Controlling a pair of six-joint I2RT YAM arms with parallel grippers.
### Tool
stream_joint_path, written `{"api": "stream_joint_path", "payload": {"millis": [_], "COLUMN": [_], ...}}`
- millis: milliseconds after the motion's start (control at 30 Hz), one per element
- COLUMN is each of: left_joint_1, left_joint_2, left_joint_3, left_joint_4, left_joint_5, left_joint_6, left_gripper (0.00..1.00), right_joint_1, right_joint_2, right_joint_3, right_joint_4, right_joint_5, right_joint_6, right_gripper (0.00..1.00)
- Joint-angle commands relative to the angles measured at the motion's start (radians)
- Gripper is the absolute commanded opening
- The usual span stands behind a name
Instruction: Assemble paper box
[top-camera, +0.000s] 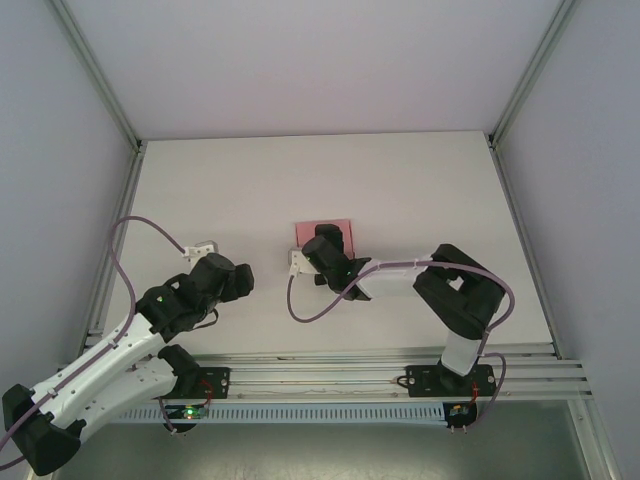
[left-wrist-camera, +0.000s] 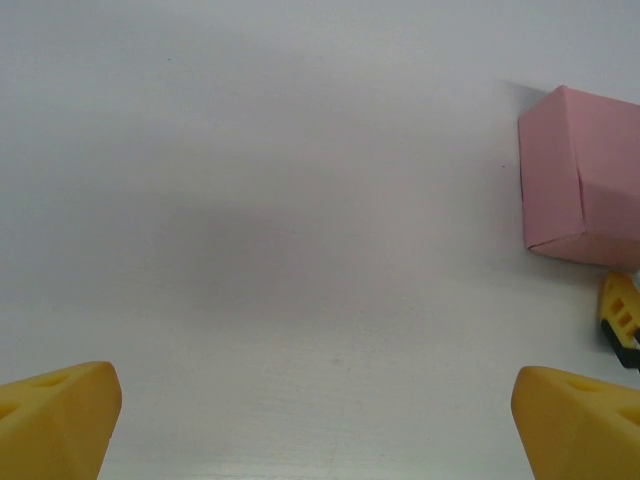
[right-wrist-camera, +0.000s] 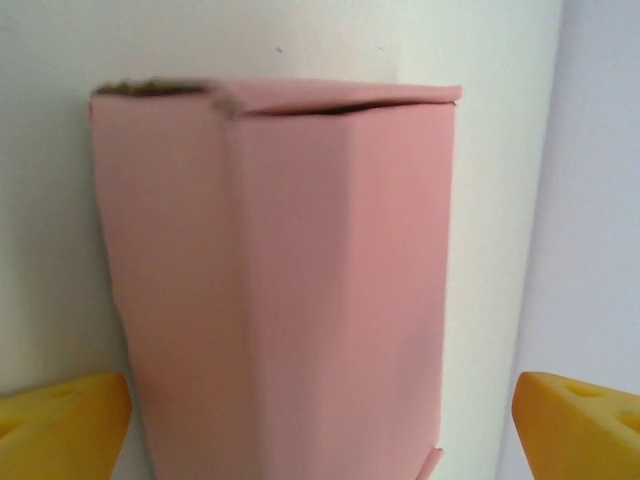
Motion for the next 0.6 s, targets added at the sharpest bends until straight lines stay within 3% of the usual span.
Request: {"api": "stream_joint_path", "payload": {"millis": [0, 100, 233, 333, 433, 567], "left_joint_1": [0.017, 0.017, 0.019, 0.027, 0.047, 0.105], "left_joint_2": [-0.002, 0.015, 0.063, 0.106, 0.141, 0.167], "left_joint_3": [0.000, 0.006, 0.037, 0.080, 0.109, 0.148], "left_joint_4": [-0.015, 0.011, 0.023, 0.017, 0.037, 0.065], "left_joint_5": [-0.020, -0.008, -0.020, -0.043, -0.069, -0.108], "left_joint_6": [-0.001, 0.011, 0.022, 0.038, 0.074, 0.131], "left_gripper": [1.00, 1.00, 1.00, 1.00, 1.00, 1.00], "right_joint_1": [0.021, 0.028, 0.033, 0.023, -0.020, -0.190], "right_joint_2": [-0.065, -0.132, -0.277, -0.404, -0.528, -0.681], "right_joint_3": [0.075, 0.117, 0.114, 0.093, 0.076, 0.022], "right_joint_4": [-0.280, -0.423, -0.481, -0.467, -0.448, -0.443], "right_joint_5": [-0.128, -0.249, -0.346, -0.346, -0.263, -0.232], "right_joint_6": [0.118, 0.171, 0.250, 0.377, 0.573, 0.864], "right_gripper": [0.98, 0.98, 0.98, 0.98, 0.98, 0.98]}}
